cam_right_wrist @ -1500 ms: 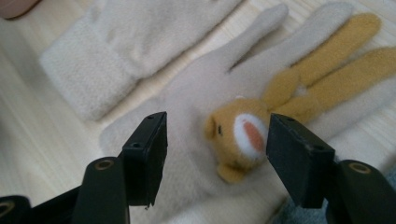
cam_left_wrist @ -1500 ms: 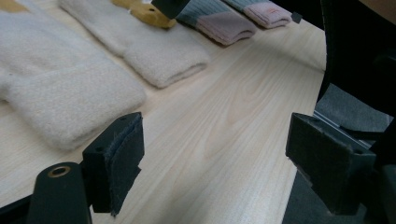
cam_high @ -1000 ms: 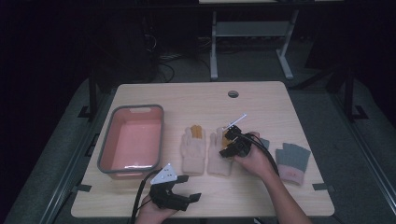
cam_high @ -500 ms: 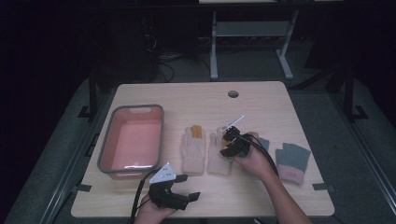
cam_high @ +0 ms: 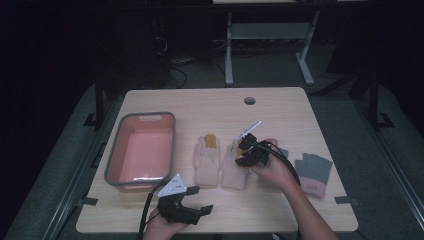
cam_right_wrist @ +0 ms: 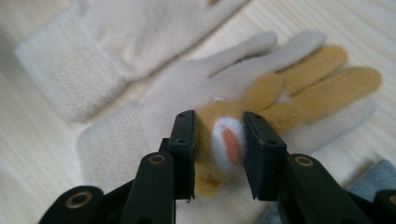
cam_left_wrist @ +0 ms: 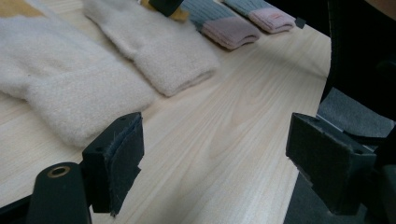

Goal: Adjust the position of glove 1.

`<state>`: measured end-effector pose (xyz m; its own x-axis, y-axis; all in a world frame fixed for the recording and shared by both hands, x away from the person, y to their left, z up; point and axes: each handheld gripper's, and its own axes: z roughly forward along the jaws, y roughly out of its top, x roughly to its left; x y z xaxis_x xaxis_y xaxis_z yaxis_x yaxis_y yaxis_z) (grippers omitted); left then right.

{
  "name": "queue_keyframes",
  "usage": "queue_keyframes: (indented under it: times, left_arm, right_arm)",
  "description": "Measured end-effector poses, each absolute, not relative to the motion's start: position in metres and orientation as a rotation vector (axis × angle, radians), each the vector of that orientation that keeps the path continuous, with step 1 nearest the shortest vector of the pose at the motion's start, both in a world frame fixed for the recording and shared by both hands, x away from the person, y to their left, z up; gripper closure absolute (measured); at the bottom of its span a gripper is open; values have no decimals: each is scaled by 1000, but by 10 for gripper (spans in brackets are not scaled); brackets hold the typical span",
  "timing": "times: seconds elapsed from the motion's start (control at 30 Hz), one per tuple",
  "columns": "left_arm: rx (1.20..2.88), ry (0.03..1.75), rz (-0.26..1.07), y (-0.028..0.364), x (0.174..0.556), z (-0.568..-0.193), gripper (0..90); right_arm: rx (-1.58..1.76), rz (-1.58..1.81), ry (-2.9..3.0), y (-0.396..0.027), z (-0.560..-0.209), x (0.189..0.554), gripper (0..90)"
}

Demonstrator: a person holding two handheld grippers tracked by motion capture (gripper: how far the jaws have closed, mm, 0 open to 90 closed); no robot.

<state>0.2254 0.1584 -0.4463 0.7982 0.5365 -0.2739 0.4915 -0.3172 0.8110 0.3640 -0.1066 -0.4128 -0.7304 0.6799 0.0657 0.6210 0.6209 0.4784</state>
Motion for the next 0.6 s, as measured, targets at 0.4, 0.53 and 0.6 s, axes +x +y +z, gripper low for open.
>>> queue_keyframes:
  times: [0.4, 0.53, 0.6]
  left_arm:
    - [1974, 765, 56, 157, 224, -446, 193]
    - [1964, 767, 59, 158, 223, -446, 193]
    - [1959, 774, 55, 158, 222, -445, 193]
  right_arm:
    - [992, 795, 2713, -95, -378, 361, 667]
    - [966, 812, 2715, -86, -371, 364, 667]
    - [946, 818, 2723, -80, -368, 367, 666]
